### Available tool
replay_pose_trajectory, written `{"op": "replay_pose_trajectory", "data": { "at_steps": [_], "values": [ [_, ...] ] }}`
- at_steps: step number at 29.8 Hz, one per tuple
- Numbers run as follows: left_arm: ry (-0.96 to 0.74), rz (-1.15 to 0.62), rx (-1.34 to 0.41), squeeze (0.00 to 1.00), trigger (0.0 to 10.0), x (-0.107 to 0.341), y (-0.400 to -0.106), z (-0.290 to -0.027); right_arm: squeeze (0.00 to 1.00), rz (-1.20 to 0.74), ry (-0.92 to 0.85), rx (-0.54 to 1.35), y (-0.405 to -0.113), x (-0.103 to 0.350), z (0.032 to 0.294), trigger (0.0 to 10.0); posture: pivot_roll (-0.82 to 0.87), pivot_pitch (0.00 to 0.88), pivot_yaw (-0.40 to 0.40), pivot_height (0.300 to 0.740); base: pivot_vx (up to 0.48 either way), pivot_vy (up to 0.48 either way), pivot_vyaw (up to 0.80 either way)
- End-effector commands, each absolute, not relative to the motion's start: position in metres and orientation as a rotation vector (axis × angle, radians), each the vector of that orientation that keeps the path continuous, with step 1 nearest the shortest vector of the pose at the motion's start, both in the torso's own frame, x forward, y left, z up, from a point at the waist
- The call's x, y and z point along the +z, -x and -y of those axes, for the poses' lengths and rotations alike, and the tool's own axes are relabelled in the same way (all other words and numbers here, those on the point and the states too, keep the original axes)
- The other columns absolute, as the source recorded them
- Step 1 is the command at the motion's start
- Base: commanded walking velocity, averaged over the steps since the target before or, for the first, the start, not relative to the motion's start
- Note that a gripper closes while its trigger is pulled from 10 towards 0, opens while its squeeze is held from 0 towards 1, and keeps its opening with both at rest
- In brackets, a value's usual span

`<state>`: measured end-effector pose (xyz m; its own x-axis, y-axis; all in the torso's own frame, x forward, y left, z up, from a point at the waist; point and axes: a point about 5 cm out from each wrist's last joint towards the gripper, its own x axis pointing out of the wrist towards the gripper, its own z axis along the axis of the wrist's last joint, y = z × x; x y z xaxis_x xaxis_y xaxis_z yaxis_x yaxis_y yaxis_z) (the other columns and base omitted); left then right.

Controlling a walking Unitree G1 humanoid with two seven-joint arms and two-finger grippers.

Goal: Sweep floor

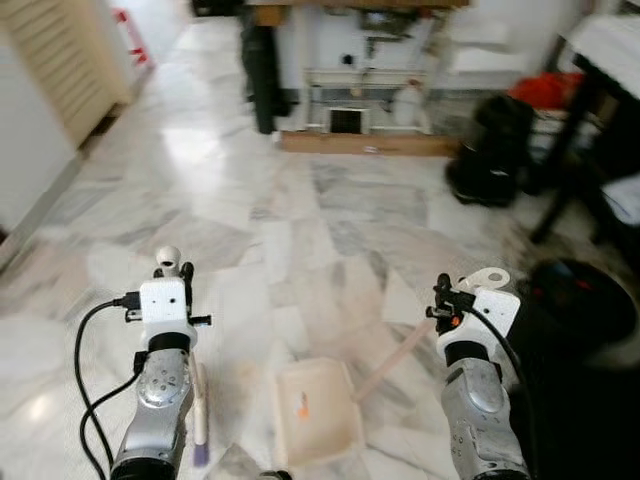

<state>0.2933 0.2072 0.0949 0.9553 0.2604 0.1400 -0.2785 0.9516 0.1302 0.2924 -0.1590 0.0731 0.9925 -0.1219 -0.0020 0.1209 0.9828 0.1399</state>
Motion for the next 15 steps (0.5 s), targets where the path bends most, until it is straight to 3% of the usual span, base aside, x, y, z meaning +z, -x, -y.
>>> {"op": "replay_pose_trajectory", "data": {
  "at_steps": [1,11,15],
  "values": [
    [-0.162,0.154,0.262,0.0,10.0,0.102,-0.296,-0.203,0.0,0.043,-0.162,-0.127,-0.295,0.08,0.159,10.0,-0.01,0.096,0.019,0.74,0.0,0.0,0.0],
    [-0.088,0.131,0.16,0.0,10.0,0.098,-0.299,-0.192,0.0,0.033,-0.172,-0.137,-0.297,0.079,0.161,10.0,-0.01,0.087,0.019,0.74,0.0,0.0,0.0],
    [-0.052,0.109,0.154,0.0,10.0,0.094,-0.299,-0.193,0.0,0.031,-0.171,-0.131,-0.299,0.08,0.161,10.0,-0.01,0.081,0.018,0.74,0.0,0.0,-0.8]
  ]
}}
